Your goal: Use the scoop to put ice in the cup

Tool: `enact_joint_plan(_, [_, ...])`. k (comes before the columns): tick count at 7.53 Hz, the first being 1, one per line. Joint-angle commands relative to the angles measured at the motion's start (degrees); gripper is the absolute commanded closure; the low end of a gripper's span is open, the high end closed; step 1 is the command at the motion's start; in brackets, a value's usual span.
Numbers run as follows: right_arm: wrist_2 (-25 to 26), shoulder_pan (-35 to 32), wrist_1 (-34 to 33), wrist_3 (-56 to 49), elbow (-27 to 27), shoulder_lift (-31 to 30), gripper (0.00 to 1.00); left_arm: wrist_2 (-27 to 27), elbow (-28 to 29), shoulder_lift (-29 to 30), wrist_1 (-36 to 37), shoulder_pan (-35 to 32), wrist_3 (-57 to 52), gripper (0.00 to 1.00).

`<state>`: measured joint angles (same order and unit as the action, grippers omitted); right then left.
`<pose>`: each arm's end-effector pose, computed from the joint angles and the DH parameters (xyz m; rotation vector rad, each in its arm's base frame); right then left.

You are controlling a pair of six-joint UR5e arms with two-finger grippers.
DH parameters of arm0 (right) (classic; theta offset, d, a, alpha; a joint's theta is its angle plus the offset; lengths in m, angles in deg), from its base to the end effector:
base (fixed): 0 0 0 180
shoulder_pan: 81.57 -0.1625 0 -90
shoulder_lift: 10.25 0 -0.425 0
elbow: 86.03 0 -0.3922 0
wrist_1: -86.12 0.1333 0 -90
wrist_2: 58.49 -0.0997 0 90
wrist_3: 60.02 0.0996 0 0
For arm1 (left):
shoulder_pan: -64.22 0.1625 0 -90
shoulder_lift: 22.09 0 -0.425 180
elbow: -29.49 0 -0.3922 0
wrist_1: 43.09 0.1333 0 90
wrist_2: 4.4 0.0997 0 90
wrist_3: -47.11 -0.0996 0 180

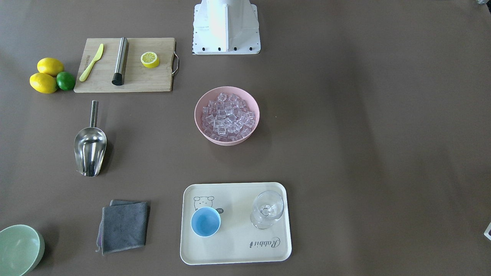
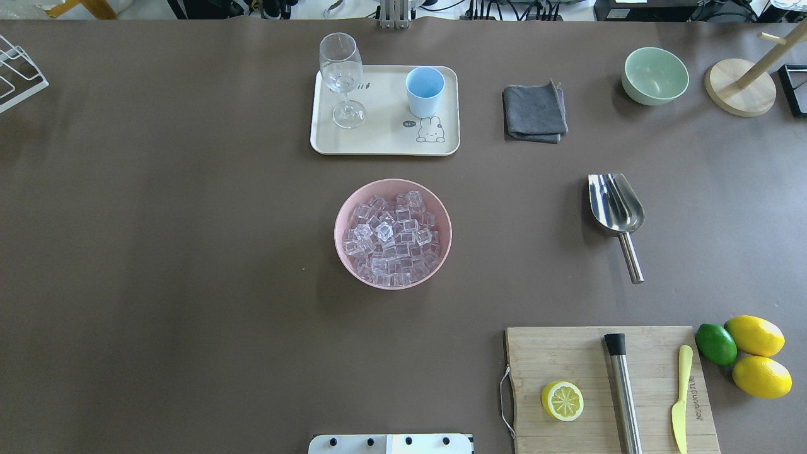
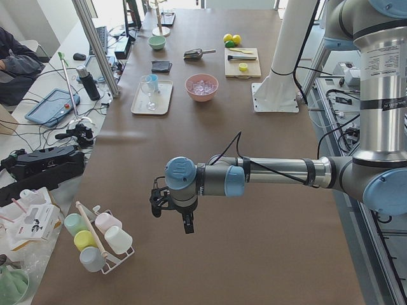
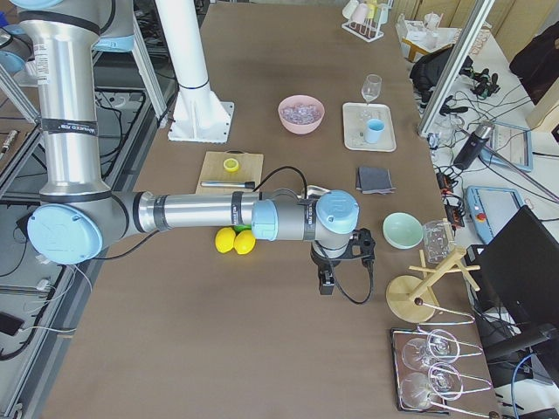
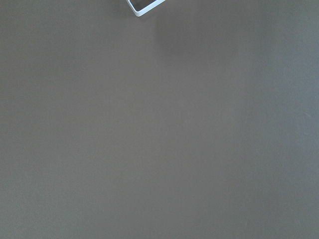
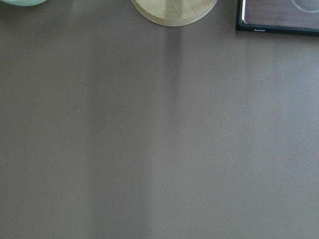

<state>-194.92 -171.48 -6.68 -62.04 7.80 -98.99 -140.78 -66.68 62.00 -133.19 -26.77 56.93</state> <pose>0.0603 -0.5025 0.6172 0.0514 -0.8096 -0.0510 -0.0689 -0.4474 0.6515 -0.0565 0.8086 -0.1757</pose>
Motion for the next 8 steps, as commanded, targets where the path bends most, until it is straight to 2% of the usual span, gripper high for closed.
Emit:
enact_joint_plan(1, [0.1, 1.1, 0.2, 0.9, 1.6, -0.1, 0.0, 0.2, 0.3, -0.2, -0.1, -0.7, -0.2, 0.02])
enact_joint_plan(6, [0.2, 18.7, 1.3, 32.8, 11.4, 3.5, 0.0, 0.0, 1.2, -0.2, -0.5, -1.0, -0.8, 0.02])
enact_joint_plan(8, [1.0, 26.0, 13.8, 47.3, 11.6, 2.8, 0.0, -0.3, 1.5, 0.0, 0.0, -0.9, -0.6, 0.02])
